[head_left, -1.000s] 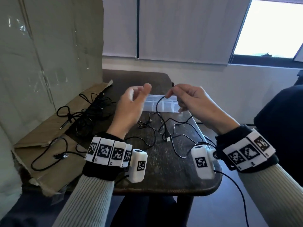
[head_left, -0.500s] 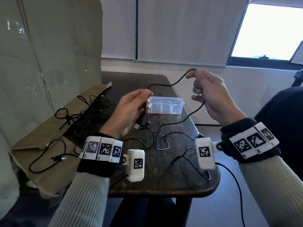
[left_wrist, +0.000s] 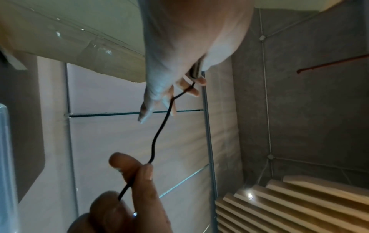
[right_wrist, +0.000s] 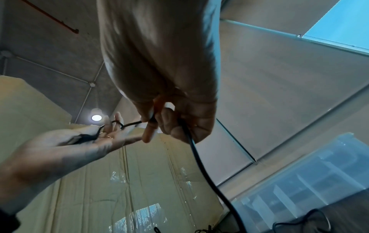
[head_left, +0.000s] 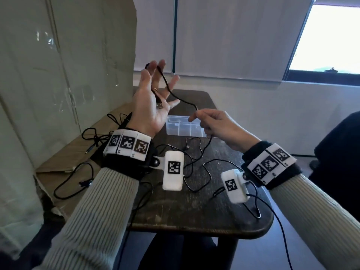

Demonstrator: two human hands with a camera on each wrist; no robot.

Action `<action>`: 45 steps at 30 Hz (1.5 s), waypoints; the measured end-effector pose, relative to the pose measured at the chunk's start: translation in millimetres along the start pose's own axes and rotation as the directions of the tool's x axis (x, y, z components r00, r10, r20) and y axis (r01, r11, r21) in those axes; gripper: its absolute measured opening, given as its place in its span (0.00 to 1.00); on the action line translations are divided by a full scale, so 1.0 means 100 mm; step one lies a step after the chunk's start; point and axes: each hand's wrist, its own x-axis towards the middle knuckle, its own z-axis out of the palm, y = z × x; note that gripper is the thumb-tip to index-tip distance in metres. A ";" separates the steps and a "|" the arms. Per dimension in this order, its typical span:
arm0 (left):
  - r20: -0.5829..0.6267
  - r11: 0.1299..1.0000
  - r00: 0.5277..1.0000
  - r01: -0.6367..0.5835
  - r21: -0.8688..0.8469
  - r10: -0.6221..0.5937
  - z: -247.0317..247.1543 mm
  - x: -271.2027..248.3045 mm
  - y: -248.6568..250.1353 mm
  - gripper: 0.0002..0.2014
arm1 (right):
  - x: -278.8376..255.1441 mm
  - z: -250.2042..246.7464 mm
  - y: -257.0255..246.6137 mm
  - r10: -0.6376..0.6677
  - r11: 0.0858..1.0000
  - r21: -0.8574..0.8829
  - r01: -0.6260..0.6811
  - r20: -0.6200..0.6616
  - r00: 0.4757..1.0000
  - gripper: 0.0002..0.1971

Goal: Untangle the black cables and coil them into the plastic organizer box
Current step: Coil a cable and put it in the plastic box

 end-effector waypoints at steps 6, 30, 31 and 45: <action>-0.217 0.972 0.972 -0.035 0.232 0.086 0.03 0.27 0.09 0.13 | 0.04 0.09 -0.05 -0.023 1.000 -0.002 0.024 0.086 0.996 0.15; 0.127 0.644 0.953 0.083 0.761 -0.273 -0.28 0.41 0.03 0.18 | 0.45 -0.04 -0.14 -0.020 0.954 0.289 0.084 -0.218 0.976 0.04; 0.090 0.717 0.968 0.110 0.689 -0.234 -0.26 0.42 0.03 0.18 | 0.43 -0.04 -0.11 -0.026 0.961 0.266 0.079 -0.199 0.980 0.04; -0.131 0.997 0.989 0.059 -0.043 -0.064 -0.27 0.69 0.32 0.22 | 0.15 0.06 0.09 0.093 0.995 -0.062 -0.083 0.189 0.978 0.13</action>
